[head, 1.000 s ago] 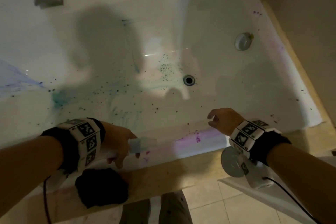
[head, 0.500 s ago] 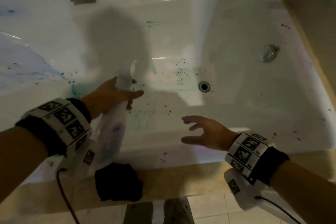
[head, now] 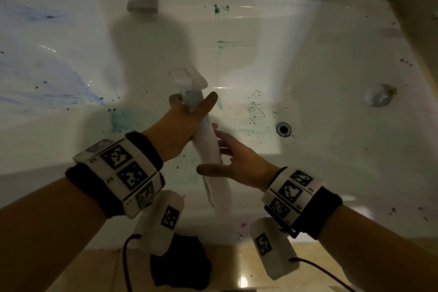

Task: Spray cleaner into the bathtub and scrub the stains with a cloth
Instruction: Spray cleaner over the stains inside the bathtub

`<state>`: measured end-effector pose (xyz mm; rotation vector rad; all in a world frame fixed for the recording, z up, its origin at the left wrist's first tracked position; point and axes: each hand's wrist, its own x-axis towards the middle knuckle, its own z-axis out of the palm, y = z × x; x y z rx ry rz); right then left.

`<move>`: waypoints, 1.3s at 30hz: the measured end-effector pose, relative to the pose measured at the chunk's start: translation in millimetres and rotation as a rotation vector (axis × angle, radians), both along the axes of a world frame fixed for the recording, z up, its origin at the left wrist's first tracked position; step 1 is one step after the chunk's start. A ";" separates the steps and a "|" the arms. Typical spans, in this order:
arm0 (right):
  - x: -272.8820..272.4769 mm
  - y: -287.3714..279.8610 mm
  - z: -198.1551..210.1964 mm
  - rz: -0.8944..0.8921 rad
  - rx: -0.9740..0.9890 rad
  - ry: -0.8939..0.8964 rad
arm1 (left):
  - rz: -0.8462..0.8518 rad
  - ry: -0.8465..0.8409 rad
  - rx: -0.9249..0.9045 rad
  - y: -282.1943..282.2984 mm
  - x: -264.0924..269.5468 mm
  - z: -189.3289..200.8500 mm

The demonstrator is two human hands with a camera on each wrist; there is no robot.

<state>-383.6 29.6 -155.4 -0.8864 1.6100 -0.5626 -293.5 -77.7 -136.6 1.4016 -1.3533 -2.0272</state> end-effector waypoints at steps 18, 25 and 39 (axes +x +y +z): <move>-12.8 -37.4 -9.3 -0.588 0.058 -0.199 | -0.665 -0.168 0.179 37.9 26.3 -58.1; -69.1 -73.8 -13.8 -0.809 -0.075 -0.412 | -0.734 -0.193 0.226 33.6 17.6 -80.1; -246.9 -132.1 -123.8 -0.912 0.317 0.057 | -0.704 -0.336 0.155 -16.2 -85.0 -137.7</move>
